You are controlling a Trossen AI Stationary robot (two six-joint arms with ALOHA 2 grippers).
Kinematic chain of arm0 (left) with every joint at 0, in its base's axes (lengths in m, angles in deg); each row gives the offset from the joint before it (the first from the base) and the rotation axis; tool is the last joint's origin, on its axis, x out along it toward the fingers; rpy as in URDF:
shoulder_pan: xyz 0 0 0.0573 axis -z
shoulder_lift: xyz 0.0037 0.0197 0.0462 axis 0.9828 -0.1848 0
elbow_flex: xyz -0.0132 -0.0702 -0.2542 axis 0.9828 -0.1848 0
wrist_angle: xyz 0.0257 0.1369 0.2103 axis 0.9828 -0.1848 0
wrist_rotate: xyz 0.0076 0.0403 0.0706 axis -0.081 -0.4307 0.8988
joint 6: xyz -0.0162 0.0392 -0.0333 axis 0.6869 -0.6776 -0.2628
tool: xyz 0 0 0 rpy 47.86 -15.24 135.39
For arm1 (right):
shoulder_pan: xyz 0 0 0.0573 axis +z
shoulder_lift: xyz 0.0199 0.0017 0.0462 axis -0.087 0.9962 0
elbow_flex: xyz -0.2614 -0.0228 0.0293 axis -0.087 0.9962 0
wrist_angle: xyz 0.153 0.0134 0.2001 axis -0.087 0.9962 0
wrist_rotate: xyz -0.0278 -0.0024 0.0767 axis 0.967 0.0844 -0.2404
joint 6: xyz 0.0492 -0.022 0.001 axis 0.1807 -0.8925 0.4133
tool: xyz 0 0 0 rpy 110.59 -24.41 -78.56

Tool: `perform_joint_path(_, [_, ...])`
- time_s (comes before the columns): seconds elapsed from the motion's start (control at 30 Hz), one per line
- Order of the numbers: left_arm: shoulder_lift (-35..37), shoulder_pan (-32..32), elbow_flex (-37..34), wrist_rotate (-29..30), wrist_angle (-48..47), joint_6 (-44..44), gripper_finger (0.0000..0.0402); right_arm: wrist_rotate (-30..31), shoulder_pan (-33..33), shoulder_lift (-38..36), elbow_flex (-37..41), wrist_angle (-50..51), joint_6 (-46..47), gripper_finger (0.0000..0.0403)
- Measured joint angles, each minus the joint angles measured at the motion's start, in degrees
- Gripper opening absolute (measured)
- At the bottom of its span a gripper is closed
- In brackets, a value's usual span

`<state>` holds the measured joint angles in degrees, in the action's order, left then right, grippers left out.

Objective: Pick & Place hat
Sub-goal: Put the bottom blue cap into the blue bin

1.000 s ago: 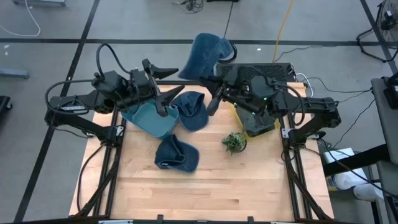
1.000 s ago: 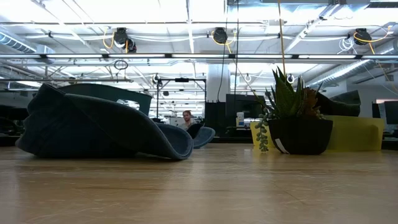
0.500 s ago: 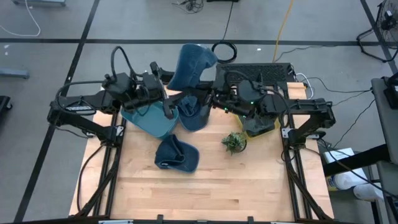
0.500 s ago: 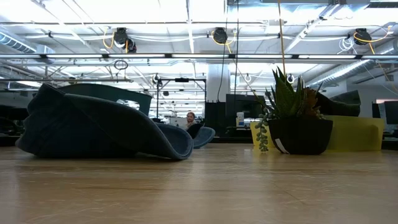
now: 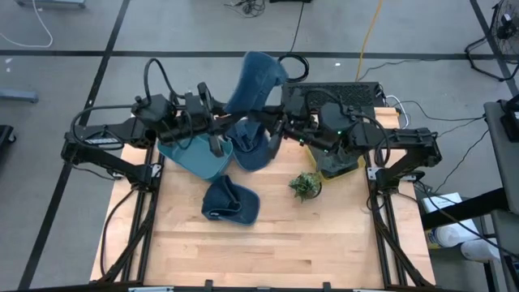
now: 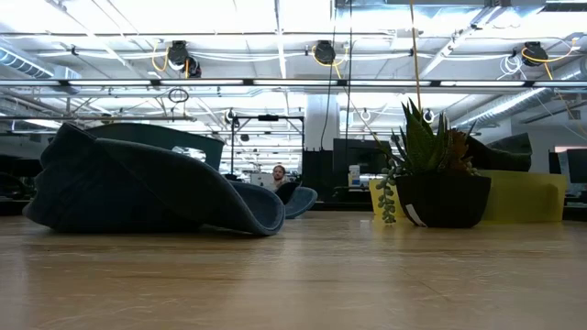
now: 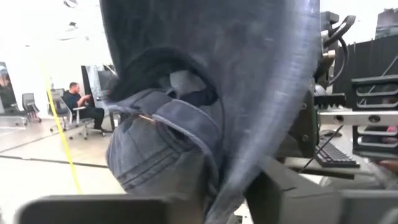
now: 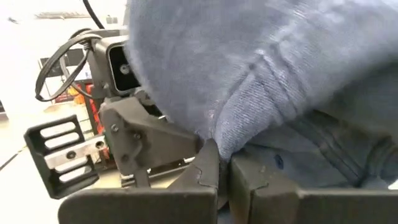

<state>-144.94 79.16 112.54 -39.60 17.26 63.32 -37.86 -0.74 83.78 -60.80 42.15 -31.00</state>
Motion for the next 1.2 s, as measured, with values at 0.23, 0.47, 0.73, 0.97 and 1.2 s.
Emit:
perform_joint_path(0.23, [0.19,0.00,-0.02,-0.72,1.88,4.51,0.0021,-0.26,-0.01,0.00,0.00,-0.33,-3.74,0.0011])
perform_joint_path(0.47, [3.68,-0.22,-0.09,-3.25,2.07,10.90,0.0021,0.20,2.57,-0.80,0.02,2.10,-17.82,0.0084])
perform_joint_path(0.73, [9.03,-0.59,0.07,-4.89,0.15,17.87,0.0021,1.79,6.50,-2.62,0.04,8.14,-30.08,0.0181])
perform_joint_path(0.97, [11.13,-2.29,0.05,-7.20,-4.42,31.55,0.0021,5.28,11.08,-2.84,0.04,10.86,-49.82,0.0218])
perform_joint_path(1.2, [10.71,-3.28,0.04,-8.07,-2.86,41.86,0.0021,12.30,12.87,-2.84,0.04,9.85,-62.46,0.0228])
